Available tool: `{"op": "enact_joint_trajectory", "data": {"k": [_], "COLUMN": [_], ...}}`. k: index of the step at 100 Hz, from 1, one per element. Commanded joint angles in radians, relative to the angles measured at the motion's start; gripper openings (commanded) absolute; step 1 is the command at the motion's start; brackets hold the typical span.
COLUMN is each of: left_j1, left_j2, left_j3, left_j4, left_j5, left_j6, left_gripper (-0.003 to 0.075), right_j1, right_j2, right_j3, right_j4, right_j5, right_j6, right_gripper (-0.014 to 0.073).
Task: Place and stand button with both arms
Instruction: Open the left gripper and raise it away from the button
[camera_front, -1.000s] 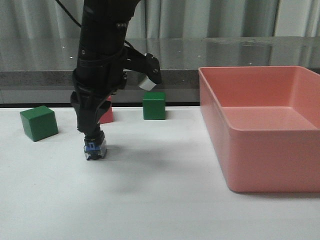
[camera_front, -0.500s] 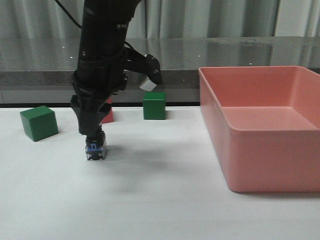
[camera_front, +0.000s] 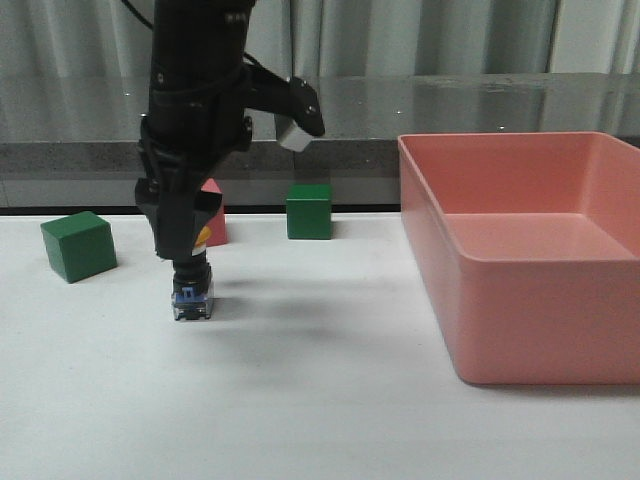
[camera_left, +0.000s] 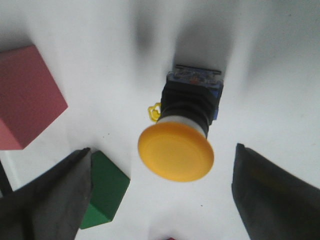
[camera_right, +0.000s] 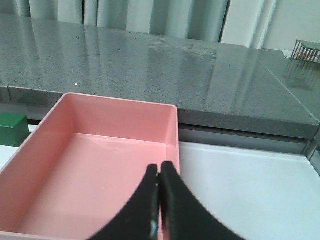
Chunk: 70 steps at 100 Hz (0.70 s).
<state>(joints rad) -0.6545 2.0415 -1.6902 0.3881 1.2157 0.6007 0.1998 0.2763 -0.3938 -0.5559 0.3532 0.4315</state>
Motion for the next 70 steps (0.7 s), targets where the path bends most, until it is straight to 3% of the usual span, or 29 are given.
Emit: {"op": "enact_joint_trajectory", "data": {"k": [1, 31, 41, 50, 60, 66, 70], "left_j1": [-0.004, -0.004, 0.001, 0.008, 0.035, 0.07, 0.092], "left_j2": [-0.102, -0.265, -0.322, -0.369, -0.415, -0.443, -0.458], "left_j3": [-0.023, -0.023, -0.023, -0.023, -0.023, -0.023, -0.023], "left_j4": [0.003, -0.025, -0.07, -0.088, -0.145, -0.211, -0.256], "left_j5": [0.048, 0.048, 0.048, 0.048, 0.048, 0.048, 0.048], "left_j6": [-0.016, -0.016, -0.052, -0.091, -0.1, -0.1, -0.1], "left_gripper": [0.0558, 0.0554, 0.052, 0.0405, 0.0187, 0.0017, -0.0016], "right_j1": [-0.006, -0.006, -0.006, -0.006, -0.006, -0.006, -0.006], "right_j2": [0.007, 0.007, 0.007, 0.007, 0.007, 0.007, 0.007], "right_j3": [-0.029, -0.029, -0.029, -0.029, -0.029, -0.029, -0.029], "right_j4": [-0.023, -0.023, -0.023, -0.023, -0.023, -0.023, -0.023], "right_j5": [-0.064, -0.064, -0.064, -0.064, -0.064, -0.064, -0.064], "right_j6": [0.0, 0.0, 0.0, 0.0, 0.0, 0.0, 0.0], "right_gripper": [-0.0062, -0.0062, -0.0062, -0.0062, -0.0062, -0.0062, -0.0062]}}
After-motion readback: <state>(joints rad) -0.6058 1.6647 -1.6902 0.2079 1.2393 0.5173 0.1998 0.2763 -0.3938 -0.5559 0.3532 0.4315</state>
